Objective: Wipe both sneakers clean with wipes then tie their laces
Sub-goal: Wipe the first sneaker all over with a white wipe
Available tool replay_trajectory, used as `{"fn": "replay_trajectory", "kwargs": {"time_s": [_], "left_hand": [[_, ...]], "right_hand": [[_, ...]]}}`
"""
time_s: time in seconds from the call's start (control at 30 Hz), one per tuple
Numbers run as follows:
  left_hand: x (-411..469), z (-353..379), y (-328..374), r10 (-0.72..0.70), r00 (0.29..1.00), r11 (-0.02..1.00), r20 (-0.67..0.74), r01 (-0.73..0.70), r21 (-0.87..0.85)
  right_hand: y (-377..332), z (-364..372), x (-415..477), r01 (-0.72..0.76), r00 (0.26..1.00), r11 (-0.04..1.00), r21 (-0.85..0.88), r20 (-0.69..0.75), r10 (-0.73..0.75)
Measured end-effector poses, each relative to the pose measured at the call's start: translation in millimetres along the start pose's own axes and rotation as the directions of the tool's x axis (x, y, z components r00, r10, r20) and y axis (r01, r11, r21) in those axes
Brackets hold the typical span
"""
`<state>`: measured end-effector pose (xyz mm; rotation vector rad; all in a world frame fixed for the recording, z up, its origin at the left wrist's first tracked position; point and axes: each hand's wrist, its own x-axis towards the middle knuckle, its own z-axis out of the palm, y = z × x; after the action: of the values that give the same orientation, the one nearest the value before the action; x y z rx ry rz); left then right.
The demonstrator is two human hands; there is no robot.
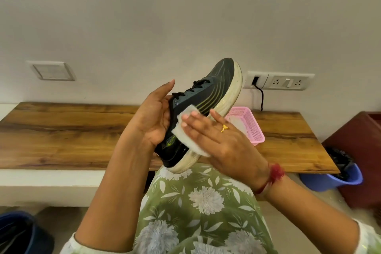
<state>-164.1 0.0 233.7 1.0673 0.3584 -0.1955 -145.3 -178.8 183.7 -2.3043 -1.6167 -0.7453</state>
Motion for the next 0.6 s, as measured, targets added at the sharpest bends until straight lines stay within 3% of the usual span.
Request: {"fn": "replay_trajectory", "kwargs": {"time_s": [0.07, 0.1, 0.2, 0.23, 0.37, 0.47, 0.5, 0.6], "left_hand": [[1, 1, 1, 0.005, 1.0, 1.0, 0.014, -0.005, 0.001], [1, 1, 1, 0.002, 1.0, 1.0, 0.021, -0.003, 0.002], [1, -1, 2, -0.028, 0.997, 0.999, 0.069, 0.03, -0.028], [2, 0, 2, -0.025, 0.997, 0.999, 0.074, 0.027, -0.024], [5, -2, 0, 0.019, 0.998, 1.0, 0.061, -0.02, 0.014], [5, -3, -2, -0.005, 0.995, 1.0, 0.096, 0.006, -0.011], [5, -3, -3, -0.001, 0.994, 1.0, 0.112, 0.001, 0.003], [6, -3, -5, 0.041, 0.994, 0.996, 0.099, -0.049, 0.079]], "right_hand": [[4, -2, 5, -0.115, 0.992, 0.993, 0.037, -0.04, 0.116], [1, -1, 8, -0.099, 0.994, 0.994, 0.044, -0.032, 0.101], [-11, 4, 5, 0.133, 0.99, 0.991, -0.022, 0.059, -0.132], [-9, 3, 5, 0.148, 0.987, 0.988, -0.038, 0.062, -0.146], [-3, -2, 11, -0.061, 0.998, 0.998, 0.009, -0.032, 0.062], [-11, 0, 8, 0.096, 0.995, 0.995, -0.031, 0.034, -0.095], [-7, -1, 9, 0.085, 0.996, 0.996, -0.036, 0.025, -0.084], [3, -8, 16, -0.12, 0.991, 0.993, 0.006, -0.054, 0.12]]}}
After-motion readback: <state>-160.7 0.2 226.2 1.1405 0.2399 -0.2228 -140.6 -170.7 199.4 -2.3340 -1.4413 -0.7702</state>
